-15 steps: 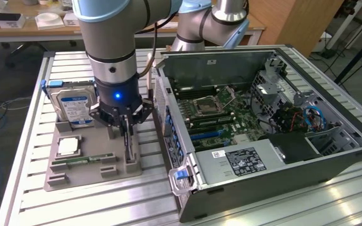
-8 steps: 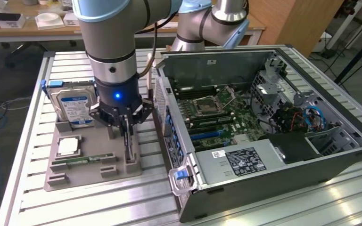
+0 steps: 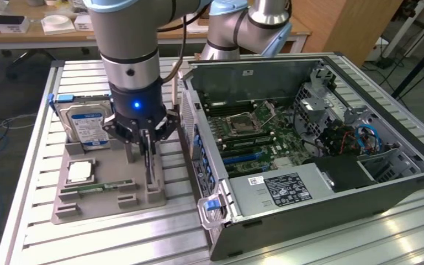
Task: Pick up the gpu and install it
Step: 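Pick up the gpu and move the gpu toward the slot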
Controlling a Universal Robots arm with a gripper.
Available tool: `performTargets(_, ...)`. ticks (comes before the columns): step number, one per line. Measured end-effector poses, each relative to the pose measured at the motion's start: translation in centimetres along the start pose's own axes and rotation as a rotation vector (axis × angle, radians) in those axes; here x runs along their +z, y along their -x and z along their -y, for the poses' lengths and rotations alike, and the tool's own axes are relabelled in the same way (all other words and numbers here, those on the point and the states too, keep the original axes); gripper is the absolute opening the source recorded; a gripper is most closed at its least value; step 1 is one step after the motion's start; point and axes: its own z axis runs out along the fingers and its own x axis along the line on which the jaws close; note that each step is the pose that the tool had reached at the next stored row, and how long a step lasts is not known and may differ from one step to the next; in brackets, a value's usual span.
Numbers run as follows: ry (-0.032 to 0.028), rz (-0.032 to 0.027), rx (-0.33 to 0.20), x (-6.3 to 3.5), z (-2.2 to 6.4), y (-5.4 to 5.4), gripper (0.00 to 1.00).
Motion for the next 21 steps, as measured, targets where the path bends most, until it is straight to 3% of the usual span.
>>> performTargets(6, 0.0002, -0.0001, 0.0, -1.82, -0.03, 0.1, 0.26)
performTargets(21, 0.0, -0.0011, 0.0, -1.84, -0.03, 0.1, 0.26)
